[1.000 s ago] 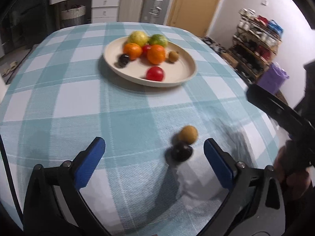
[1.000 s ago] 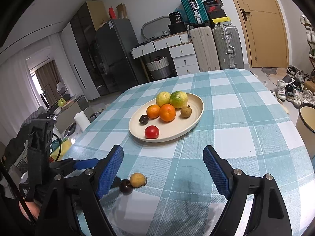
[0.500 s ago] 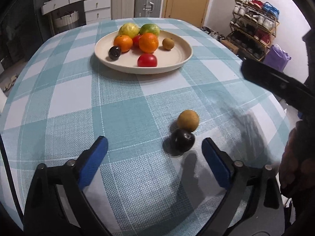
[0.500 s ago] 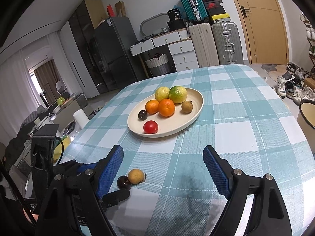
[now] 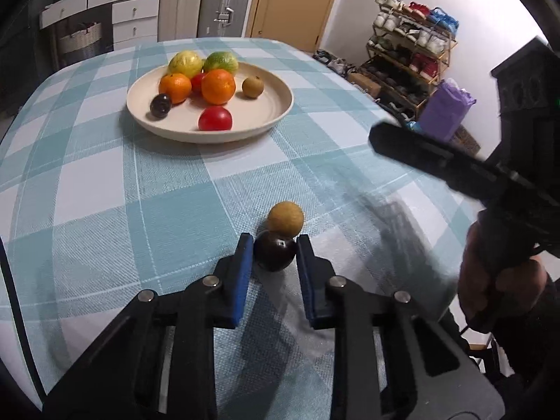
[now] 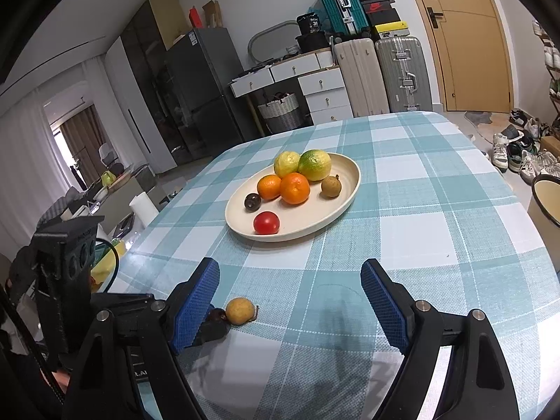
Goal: Organize fruits
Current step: 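Grasp the dark plum with the left tool while the right tool grasps the small brown pear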
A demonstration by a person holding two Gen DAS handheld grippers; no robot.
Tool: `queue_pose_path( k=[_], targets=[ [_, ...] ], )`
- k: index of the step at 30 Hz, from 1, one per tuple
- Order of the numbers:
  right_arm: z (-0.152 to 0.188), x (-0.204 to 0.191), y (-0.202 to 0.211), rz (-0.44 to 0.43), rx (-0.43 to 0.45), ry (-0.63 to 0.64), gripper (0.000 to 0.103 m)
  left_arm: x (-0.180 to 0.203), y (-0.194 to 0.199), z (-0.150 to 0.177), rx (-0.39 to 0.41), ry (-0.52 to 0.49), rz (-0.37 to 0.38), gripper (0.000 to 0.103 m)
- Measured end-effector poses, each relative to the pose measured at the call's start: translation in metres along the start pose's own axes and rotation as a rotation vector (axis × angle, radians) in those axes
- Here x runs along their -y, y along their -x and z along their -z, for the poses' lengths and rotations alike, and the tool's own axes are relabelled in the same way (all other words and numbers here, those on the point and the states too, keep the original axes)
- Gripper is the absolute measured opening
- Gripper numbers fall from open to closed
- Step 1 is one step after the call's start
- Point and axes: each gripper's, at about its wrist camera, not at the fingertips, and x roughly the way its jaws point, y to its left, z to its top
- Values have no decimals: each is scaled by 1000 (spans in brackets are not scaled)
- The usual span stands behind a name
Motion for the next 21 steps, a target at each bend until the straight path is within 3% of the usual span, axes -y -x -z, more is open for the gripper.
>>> queue_pose_path(
  k=[12, 18, 21],
  targets=[
    [9, -13, -21, -102, -106, 6, 85, -58, 69, -14, 164, 125, -52, 22],
    [14, -22, -30, -113, -138, 27, 84, -70, 86, -15, 192, 156, -64, 23],
    [17, -26, -36, -118, -160, 43, 79, -73, 87, -16, 196, 169, -54, 23]
  ],
)
